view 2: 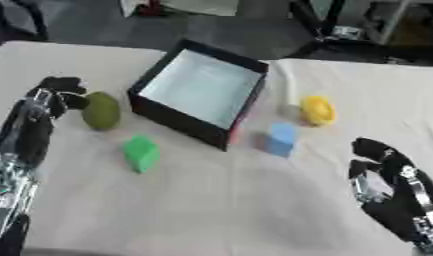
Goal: Pick up objects on the table and place them in the box.
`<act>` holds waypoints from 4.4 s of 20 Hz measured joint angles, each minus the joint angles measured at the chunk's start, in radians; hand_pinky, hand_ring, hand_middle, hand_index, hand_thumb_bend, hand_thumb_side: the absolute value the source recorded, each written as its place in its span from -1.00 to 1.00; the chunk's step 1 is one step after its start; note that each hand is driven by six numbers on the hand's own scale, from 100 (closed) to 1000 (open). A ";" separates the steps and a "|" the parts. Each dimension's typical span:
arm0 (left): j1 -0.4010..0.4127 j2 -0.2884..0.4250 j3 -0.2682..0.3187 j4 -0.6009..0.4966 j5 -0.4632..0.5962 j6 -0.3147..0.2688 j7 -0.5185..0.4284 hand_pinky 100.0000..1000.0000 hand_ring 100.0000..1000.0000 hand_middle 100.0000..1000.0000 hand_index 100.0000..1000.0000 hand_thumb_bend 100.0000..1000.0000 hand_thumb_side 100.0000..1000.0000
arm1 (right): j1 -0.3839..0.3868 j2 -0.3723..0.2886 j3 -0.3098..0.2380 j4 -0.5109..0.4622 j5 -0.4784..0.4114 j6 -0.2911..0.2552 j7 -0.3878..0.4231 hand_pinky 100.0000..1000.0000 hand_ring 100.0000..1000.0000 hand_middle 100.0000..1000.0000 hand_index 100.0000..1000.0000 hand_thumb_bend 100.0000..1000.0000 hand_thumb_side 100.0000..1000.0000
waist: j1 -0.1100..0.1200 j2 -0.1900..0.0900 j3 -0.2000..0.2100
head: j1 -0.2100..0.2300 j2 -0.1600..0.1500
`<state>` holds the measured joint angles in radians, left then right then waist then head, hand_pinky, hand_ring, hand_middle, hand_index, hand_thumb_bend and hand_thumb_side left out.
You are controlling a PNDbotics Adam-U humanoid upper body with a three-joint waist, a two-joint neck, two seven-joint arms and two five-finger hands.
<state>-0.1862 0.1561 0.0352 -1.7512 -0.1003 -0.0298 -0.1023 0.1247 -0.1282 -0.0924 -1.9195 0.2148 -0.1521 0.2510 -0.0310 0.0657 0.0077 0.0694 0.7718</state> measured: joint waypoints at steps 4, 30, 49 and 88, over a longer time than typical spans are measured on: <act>0.000 0.000 0.000 0.000 -0.001 -0.001 -0.001 0.34 0.15 0.14 0.46 -1.00 0.79 | 0.000 0.000 0.000 0.000 -0.001 0.000 -0.007 0.54 0.64 0.51 0.64 -1.00 -0.26 | 0.000 0.000 0.000 | 0.000 0.000; -0.538 0.573 -0.311 0.462 -0.625 -0.331 -0.642 0.58 0.52 0.57 0.84 -0.02 -0.19 | 0.017 -0.026 0.007 0.012 -0.008 0.002 -0.013 0.54 0.63 0.51 0.64 -1.00 -0.26 | 0.024 -0.034 -0.042 | -0.009 0.000; -0.628 0.345 -0.275 0.899 -1.194 -0.417 -0.319 0.15 -0.16 -0.18 0.07 -0.91 -1.00 | 0.016 -0.026 0.007 0.013 -0.015 0.000 -0.008 0.53 0.63 0.52 0.64 -1.00 -0.26 | 0.024 -0.035 -0.048 | 0.000 0.000; -0.763 0.028 -0.185 1.015 -1.312 -0.269 0.141 0.51 0.44 0.55 0.81 -0.14 0.63 | 0.007 -0.024 0.017 0.024 -0.027 0.002 0.004 0.53 0.63 0.52 0.64 -1.00 -0.26 | 0.024 -0.035 -0.067 | 0.036 0.000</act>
<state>-0.9491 0.1843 -0.1496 -0.7362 -1.4122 -0.2992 0.0386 0.1315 -0.1523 -0.0755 -1.8952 0.1873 -0.1499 0.2545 -0.0065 0.0311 -0.0592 0.1050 0.7719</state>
